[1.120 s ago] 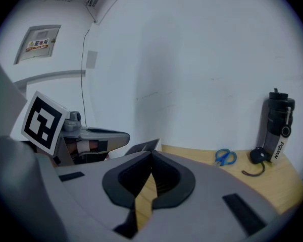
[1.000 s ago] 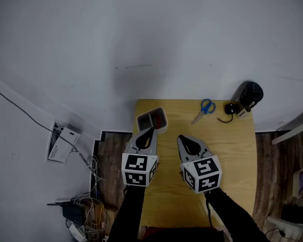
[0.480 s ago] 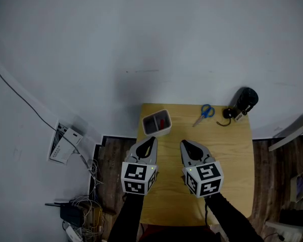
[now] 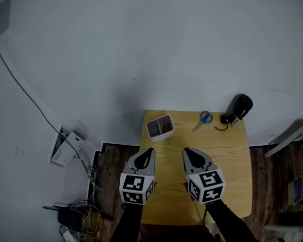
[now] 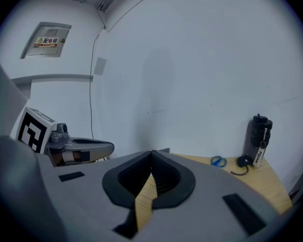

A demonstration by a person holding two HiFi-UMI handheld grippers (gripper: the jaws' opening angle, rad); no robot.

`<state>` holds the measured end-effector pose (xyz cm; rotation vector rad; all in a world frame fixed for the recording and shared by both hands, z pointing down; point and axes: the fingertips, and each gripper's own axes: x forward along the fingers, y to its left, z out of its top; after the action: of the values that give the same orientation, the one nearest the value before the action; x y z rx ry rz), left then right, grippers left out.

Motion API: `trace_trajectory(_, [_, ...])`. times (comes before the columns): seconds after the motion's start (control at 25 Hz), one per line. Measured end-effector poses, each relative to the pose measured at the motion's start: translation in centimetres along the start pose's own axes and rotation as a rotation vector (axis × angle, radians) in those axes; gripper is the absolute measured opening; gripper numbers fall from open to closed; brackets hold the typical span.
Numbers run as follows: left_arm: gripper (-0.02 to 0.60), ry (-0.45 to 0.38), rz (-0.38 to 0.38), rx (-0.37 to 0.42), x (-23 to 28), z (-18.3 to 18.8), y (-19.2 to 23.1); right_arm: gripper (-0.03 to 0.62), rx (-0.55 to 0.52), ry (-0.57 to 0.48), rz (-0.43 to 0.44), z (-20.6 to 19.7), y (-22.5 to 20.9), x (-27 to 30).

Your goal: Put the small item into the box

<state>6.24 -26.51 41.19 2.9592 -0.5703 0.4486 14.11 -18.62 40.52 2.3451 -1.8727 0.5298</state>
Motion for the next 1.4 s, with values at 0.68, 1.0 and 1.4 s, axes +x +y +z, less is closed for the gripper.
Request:
trace_trajectory(0.68, [0.003,-0.026,0.002,-0.053,-7.7,-2.4,0.6,0.008,-0.070,-0.006,0.008,-0.9,5.0,-4.8])
trace_trajectory(1.0, [0.003,-0.044,-0.014,-0.068,-10.7,-3.2,0.1,0.008,-0.060,-0.005,0.021,-2.1,6.7,-7.2])
trace_trajectory(1.4, [0.003,-0.056,-0.031,-0.060,-13.5,-4.3,-0.7,0.008,-0.041,-0.004,0.023,-3.2,8.5,-9.8])
